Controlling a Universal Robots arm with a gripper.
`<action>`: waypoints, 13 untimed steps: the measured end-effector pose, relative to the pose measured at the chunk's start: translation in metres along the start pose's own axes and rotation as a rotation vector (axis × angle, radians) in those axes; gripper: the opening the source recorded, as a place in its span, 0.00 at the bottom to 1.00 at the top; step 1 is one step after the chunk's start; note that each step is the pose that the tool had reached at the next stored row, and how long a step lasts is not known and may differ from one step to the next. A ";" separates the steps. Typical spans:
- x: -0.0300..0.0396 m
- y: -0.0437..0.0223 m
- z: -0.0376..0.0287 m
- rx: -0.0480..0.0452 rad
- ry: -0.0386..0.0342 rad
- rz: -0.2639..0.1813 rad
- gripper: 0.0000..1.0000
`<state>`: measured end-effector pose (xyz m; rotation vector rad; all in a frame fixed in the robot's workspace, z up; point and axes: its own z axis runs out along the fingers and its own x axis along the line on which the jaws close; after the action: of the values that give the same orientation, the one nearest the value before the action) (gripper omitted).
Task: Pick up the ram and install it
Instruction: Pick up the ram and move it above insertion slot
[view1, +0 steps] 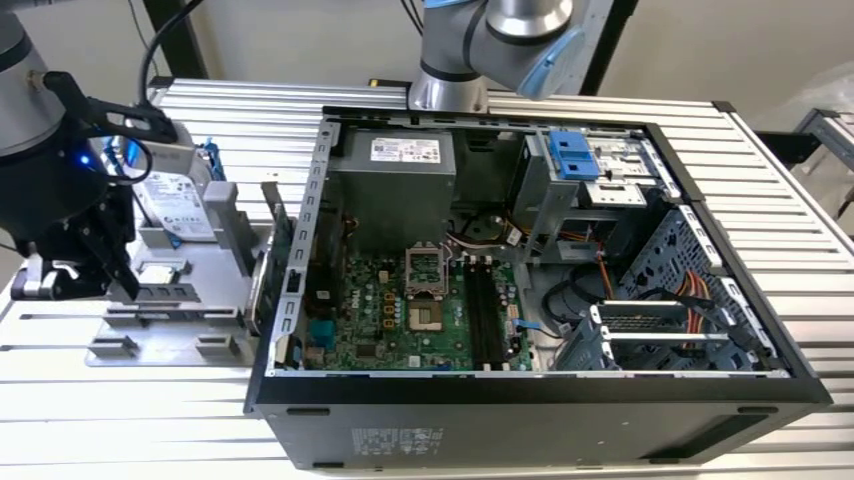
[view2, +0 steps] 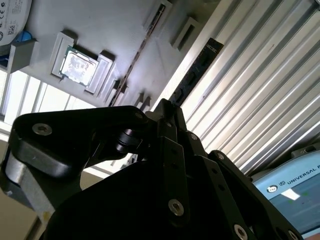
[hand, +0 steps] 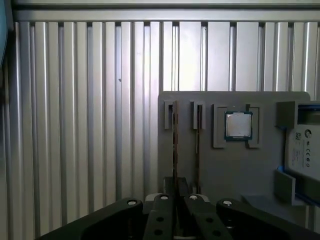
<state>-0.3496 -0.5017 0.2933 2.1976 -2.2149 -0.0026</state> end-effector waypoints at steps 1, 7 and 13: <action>0.0000 0.0000 -0.0007 -0.0001 -0.0006 0.000 0.00; 0.0001 0.0001 -0.0052 -0.0001 -0.0041 0.000 0.00; 0.0002 0.0002 -0.0104 0.0000 -0.0066 0.000 0.00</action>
<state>-0.3496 -0.5017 0.3037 2.2009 -2.2181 -0.0098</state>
